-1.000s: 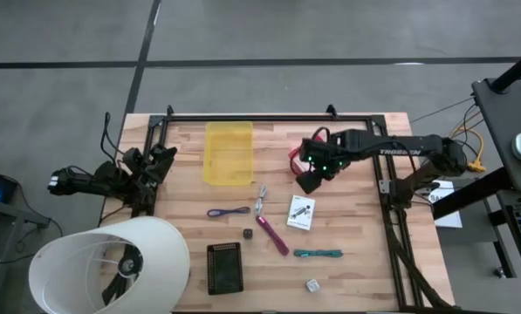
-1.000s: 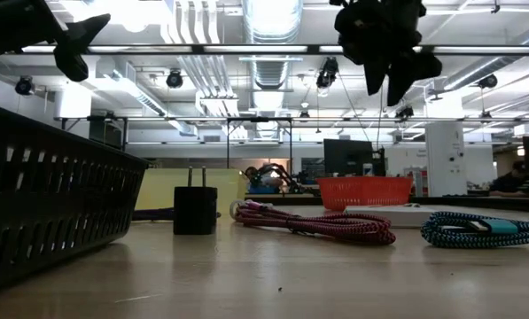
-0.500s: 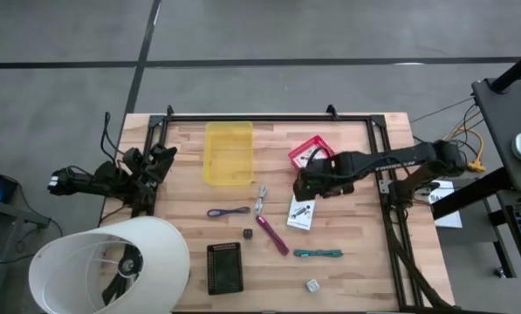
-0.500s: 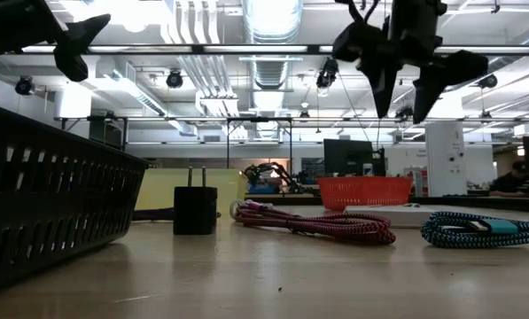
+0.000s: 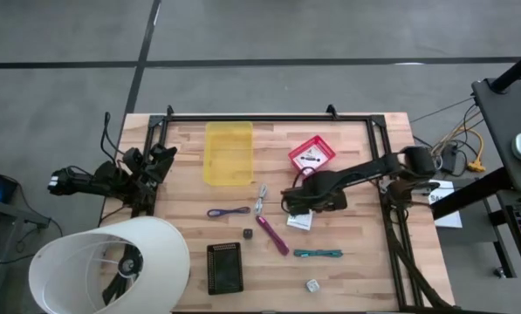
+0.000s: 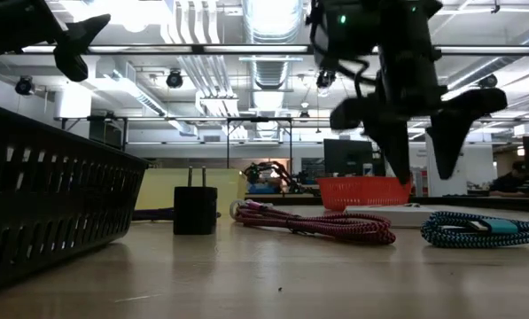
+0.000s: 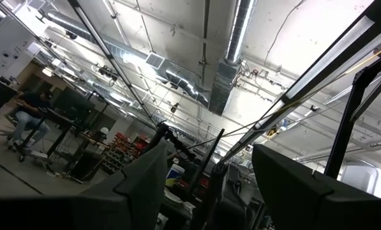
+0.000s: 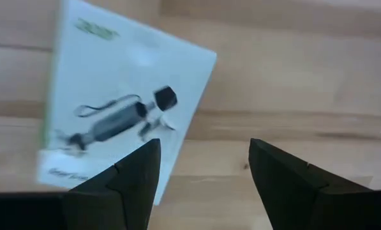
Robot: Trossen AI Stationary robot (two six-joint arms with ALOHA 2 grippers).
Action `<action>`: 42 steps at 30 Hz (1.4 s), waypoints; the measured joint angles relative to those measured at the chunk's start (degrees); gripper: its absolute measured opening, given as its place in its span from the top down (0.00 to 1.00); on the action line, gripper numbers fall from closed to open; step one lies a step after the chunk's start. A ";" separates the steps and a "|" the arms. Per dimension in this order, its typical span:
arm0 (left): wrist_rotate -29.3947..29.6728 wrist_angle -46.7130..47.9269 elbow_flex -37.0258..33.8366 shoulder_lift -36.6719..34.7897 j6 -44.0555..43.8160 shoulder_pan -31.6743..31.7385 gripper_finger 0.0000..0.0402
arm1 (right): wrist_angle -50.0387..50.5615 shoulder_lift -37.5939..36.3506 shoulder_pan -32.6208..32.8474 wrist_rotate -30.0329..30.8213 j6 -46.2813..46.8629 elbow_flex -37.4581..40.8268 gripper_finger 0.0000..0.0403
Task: Pick and place items into bin
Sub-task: Put the white box into the red bin
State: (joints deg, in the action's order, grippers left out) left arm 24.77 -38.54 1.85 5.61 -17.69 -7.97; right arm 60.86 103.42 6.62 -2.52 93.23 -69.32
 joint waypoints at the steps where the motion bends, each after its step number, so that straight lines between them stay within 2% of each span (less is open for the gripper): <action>1: 0.01 0.00 0.00 0.00 0.00 0.00 0.47 | -0.04 1.03 0.08 -0.61 0.00 0.00 0.44; 7: 0.00 0.00 0.00 0.00 -0.04 0.01 0.47 | -0.74 4.12 0.39 -2.47 1.73 0.00 0.44; 21: 0.00 -0.02 0.00 -0.11 -0.09 0.01 0.47 | -3.08 4.23 0.39 -0.10 5.27 0.35 0.44; 32: 0.00 -0.04 0.00 -0.11 -0.09 0.02 0.47 | -4.77 4.59 0.36 -0.13 4.34 2.15 0.45; 36: 0.00 -0.02 0.00 -0.11 0.01 0.00 0.47 | -5.25 4.57 0.34 -0.64 3.53 2.52 0.51; 42: 0.00 -0.02 0.00 -0.11 0.02 0.02 0.47 | -6.61 4.59 0.34 -1.01 2.99 2.96 0.67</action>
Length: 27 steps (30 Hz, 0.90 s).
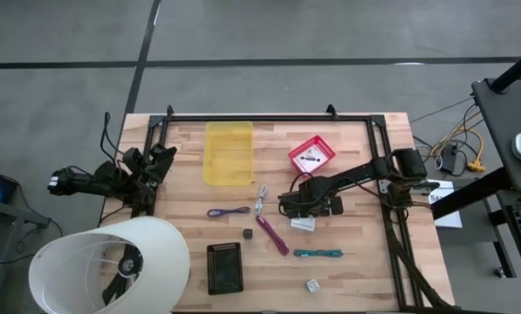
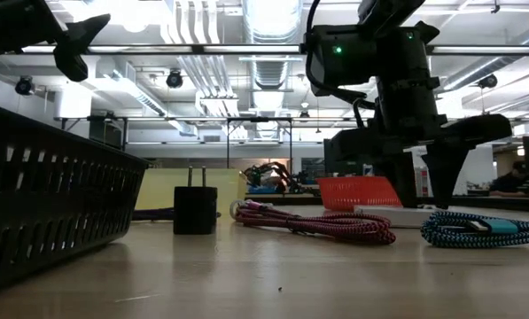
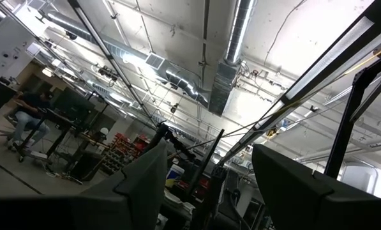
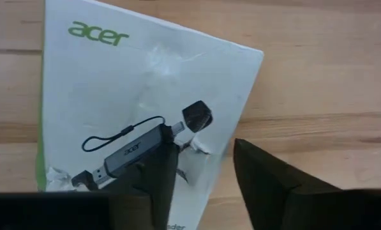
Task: Pick and place items into bin
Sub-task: Put the white box into the red bin
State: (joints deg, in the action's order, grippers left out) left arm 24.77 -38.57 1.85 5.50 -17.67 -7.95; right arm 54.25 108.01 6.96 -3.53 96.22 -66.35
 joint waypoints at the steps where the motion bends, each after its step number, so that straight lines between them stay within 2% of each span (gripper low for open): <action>1: 0.00 0.00 0.00 0.00 0.00 -0.02 0.47 | -0.18 0.00 0.00 -0.01 -0.29 0.12 0.70; 6: 0.00 0.00 0.00 0.00 0.02 -0.02 0.47 | -1.28 -0.05 -0.03 -1.65 -3.53 1.21 0.81; 20: 0.00 0.00 0.00 0.00 0.04 -0.02 0.47 | -2.40 0.02 0.00 -3.44 -13.36 2.63 0.84; 27: 0.00 0.04 0.00 0.00 0.04 0.00 0.47 | -2.48 0.02 -0.11 -4.68 -14.36 2.76 0.96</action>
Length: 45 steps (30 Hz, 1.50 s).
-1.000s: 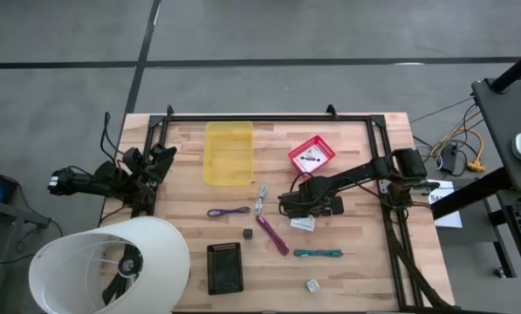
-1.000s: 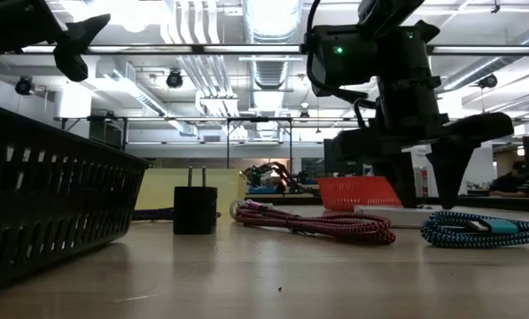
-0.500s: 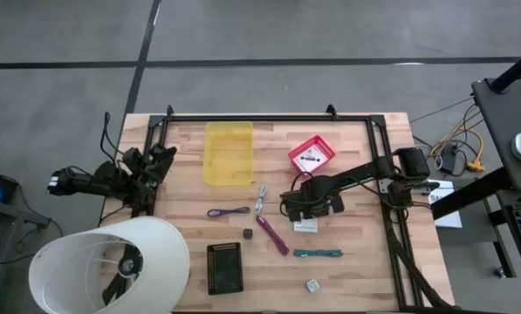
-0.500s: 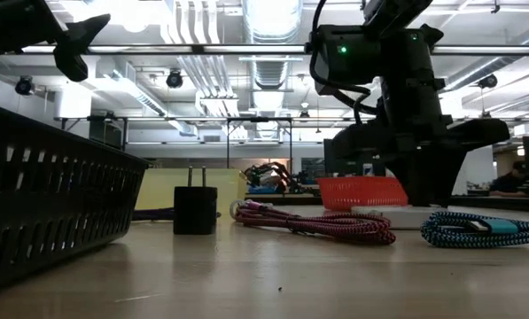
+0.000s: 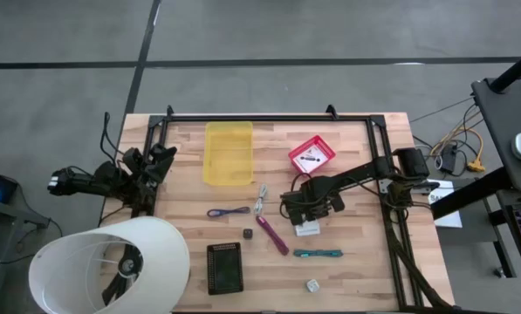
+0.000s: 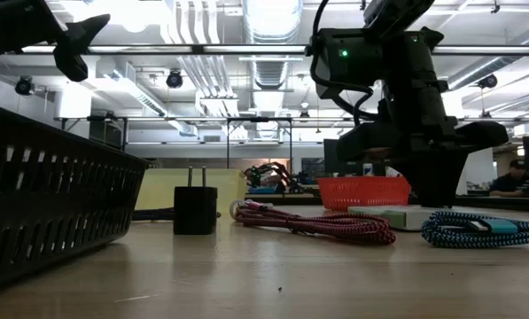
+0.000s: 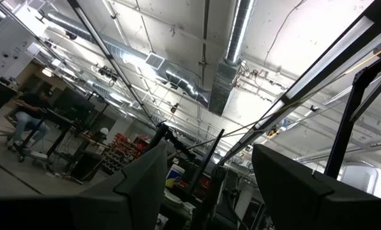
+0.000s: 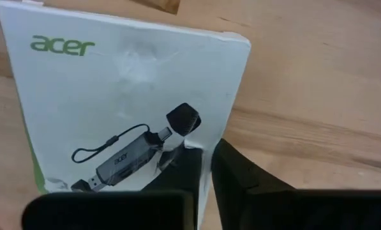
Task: Pick and place items into bin
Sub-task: Put the white box into the red bin
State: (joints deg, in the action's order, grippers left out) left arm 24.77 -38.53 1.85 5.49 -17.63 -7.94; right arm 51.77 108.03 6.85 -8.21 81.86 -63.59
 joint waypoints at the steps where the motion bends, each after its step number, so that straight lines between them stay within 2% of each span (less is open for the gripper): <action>1: 0.00 0.00 0.00 0.00 0.00 0.00 0.47 | 0.00 0.00 0.00 -0.03 -0.04 0.00 0.96; 11: 0.00 0.00 0.00 0.00 0.00 -0.01 0.47 | -0.10 -2.32 -0.06 0.25 -6.51 -1.35 0.97; 21: 0.00 -0.05 0.00 -0.02 0.01 0.00 0.47 | 1.44 -12.00 -2.32 0.69 -20.73 -2.54 0.97; 24: 0.00 -0.04 0.00 -0.02 0.00 0.00 0.47 | 1.79 -15.29 -3.48 1.34 -29.03 -2.56 0.97; 34: 0.00 -0.04 0.00 -0.02 0.00 0.00 0.47 | 2.03 -24.37 -9.29 11.13 -59.96 -2.64 0.97; 40: 0.00 -0.06 0.04 -0.02 0.00 -0.02 0.47 | 2.77 -24.97 -14.57 19.60 -82.39 -2.85 0.97; 45: 0.00 -0.06 0.07 -0.02 0.02 -0.01 0.47 | 6.35 -22.55 -19.64 27.52 -101.93 -6.48 0.97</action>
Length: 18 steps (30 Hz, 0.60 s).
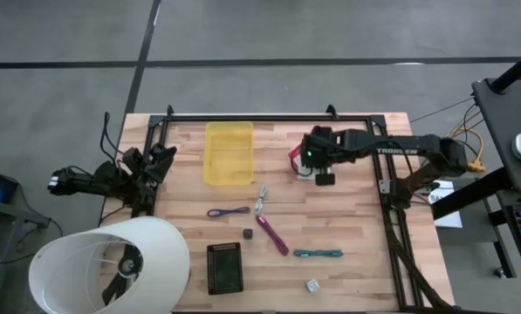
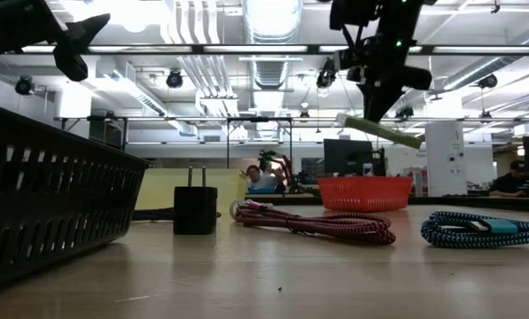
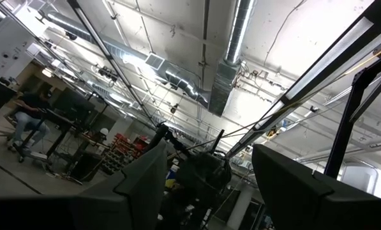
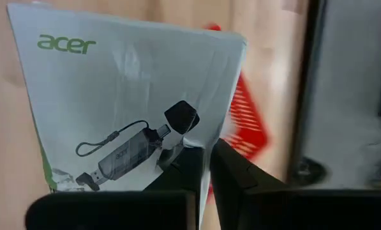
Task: Pick and place items into bin
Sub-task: Put the white box into the red bin
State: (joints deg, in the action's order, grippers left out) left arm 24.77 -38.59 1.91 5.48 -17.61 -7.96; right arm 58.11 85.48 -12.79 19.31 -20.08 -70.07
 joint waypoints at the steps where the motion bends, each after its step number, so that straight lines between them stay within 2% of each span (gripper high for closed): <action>1: 0.00 0.00 0.00 0.00 0.00 0.01 0.47 | 0.54 0.45 -1.38 0.17 -3.36 -0.81 0.97; 9: 0.24 0.02 0.00 0.02 0.00 0.01 0.47 | 1.06 3.91 -9.04 0.16 -33.33 -3.77 0.97; 13: 1.10 0.02 0.00 0.02 0.02 0.01 0.47 | -0.98 7.18 -11.12 -0.12 -40.17 -3.73 0.97; 18: 3.26 0.02 0.00 0.02 0.02 -0.01 0.47 | -7.03 10.63 -11.85 -0.26 -43.07 -3.69 0.97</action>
State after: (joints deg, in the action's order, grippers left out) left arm 28.03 -38.57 1.91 5.50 -17.58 -7.97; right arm 51.08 96.11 -24.64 19.05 -63.14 -73.76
